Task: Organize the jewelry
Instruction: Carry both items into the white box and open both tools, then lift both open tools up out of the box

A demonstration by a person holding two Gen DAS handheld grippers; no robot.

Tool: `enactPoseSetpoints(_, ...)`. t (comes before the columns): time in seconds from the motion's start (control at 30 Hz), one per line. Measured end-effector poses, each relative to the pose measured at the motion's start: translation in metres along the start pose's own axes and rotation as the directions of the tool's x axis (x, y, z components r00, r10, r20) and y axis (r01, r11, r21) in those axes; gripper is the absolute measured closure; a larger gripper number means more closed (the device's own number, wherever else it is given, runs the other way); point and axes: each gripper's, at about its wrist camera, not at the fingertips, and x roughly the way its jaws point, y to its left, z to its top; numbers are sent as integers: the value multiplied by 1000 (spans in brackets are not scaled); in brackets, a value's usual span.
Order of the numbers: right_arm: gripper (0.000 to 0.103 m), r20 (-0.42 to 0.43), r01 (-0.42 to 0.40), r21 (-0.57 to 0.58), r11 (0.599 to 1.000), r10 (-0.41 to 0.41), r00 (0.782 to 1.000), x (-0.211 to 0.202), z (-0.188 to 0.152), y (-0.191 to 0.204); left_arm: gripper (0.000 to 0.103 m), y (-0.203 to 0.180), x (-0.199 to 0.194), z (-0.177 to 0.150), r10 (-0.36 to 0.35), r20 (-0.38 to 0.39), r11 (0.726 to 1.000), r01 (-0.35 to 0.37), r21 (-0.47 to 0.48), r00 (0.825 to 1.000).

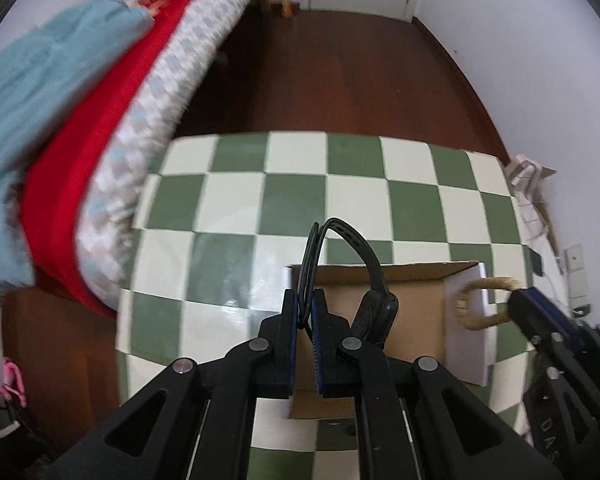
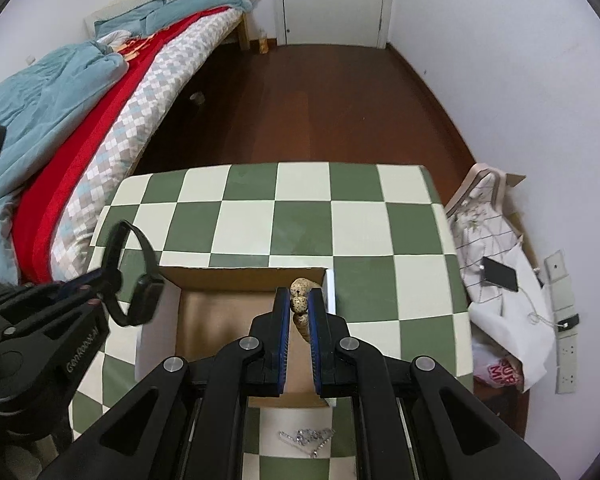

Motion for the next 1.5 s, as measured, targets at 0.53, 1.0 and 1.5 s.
enactPoseSetpoints(0.53,23,-133,-48,64,997,56,990,27,3,-21,3,18,-11,8,22,39,999,-20,-51,999)
enactPoseSetpoints(1.0,0,-132,40,-10,999,-41,990,12,-37,-7,0,42,-30,-40,183,133,983,-178,-51,974)
enactPoseSetpoints(1.5,0,-19,50,20,999,-50,999,-53,-74,-11,0,38,-96,-90,199,264,980,-198,-30,944)
